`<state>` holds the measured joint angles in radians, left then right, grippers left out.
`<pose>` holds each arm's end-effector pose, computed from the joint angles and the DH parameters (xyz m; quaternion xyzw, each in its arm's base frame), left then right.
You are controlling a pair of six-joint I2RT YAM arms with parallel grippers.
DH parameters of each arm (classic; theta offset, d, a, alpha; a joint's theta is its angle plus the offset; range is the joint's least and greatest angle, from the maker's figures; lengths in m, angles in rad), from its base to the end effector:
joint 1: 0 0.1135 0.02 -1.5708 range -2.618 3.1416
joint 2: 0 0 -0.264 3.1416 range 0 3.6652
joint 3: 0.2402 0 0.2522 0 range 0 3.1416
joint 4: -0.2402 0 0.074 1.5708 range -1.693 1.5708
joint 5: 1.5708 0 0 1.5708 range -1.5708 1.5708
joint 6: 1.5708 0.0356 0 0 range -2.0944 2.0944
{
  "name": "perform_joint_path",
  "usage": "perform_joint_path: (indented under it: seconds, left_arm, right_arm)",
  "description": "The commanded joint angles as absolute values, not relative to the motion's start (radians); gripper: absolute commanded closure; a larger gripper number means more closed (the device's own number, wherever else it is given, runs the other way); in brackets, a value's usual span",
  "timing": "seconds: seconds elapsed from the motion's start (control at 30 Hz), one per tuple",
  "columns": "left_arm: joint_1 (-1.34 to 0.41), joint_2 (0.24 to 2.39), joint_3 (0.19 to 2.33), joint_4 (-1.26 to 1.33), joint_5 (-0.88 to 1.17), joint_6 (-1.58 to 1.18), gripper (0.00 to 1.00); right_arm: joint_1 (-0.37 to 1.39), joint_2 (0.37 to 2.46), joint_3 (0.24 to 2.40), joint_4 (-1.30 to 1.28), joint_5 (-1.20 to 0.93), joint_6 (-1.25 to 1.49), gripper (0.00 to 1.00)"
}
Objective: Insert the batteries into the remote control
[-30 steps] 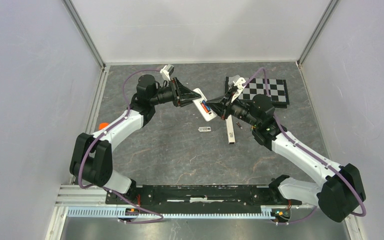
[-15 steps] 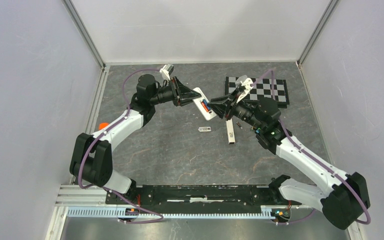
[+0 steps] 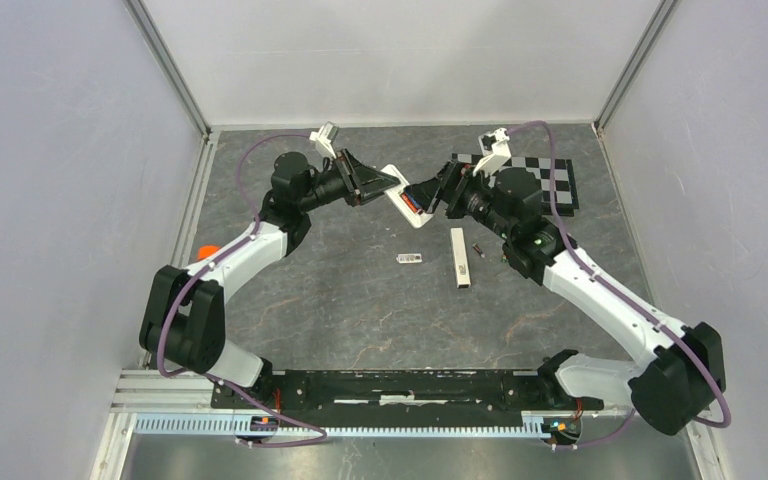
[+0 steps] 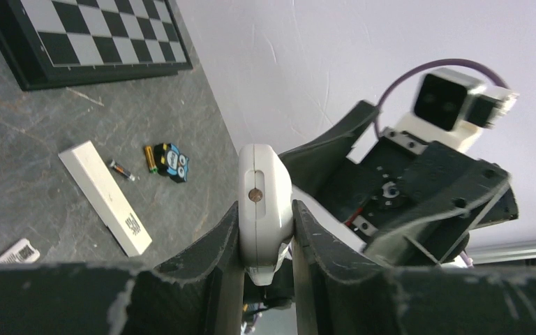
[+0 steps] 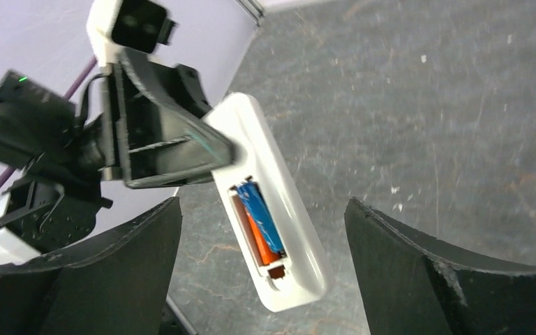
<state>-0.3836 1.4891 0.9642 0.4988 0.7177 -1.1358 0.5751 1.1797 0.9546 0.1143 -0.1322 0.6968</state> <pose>0.3077 -0.1494 0.3032 -0.0184 0.7138 -0.6324 0.3005 0.2325 0.1563 0.3493 0.0013 0.7448 0.4348 0.5061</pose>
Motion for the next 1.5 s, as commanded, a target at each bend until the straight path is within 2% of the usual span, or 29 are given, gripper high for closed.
perform_joint_path:
  seconds: [0.0,0.1,0.13,0.4,0.77,1.1,1.3,1.47]
  left_arm:
    - [-0.384,1.453,0.936,0.656,0.651,-1.119,0.98]
    - [-0.384,1.455,0.923,0.674,0.632,-1.12,0.98]
    - [-0.384,1.457,0.92,0.681,0.631,-1.122,0.98]
    - [-0.384,1.436,0.9,0.713,0.612,-1.119,0.98]
    - [-0.384,1.414,0.866,0.767,0.621,-1.115,0.98]
    - [-0.384,1.404,0.865,0.776,0.621,-1.123,0.98]
    - [-0.385,1.402,0.876,0.776,0.621,-1.179,0.98]
    - [-0.384,1.4,0.885,0.778,0.623,-1.22,0.98]
  right_arm:
    - [0.571,1.211,0.996,0.097,-0.105,0.903,0.08]
    - [0.569,1.213,0.949,0.179,-0.116,1.005,0.06]
    - [0.57,1.217,0.941,0.198,-0.125,1.027,0.02]
    - [0.57,1.259,0.948,0.179,-0.145,1.143,0.02]
    - [0.569,1.319,1.013,0.061,-0.123,1.128,0.02]
    - [0.569,1.329,0.965,0.122,-0.157,1.186,0.02]
    - [0.563,1.315,0.908,0.189,-0.186,1.211,0.15]
    - [0.552,1.299,0.865,0.23,-0.209,1.22,0.3]
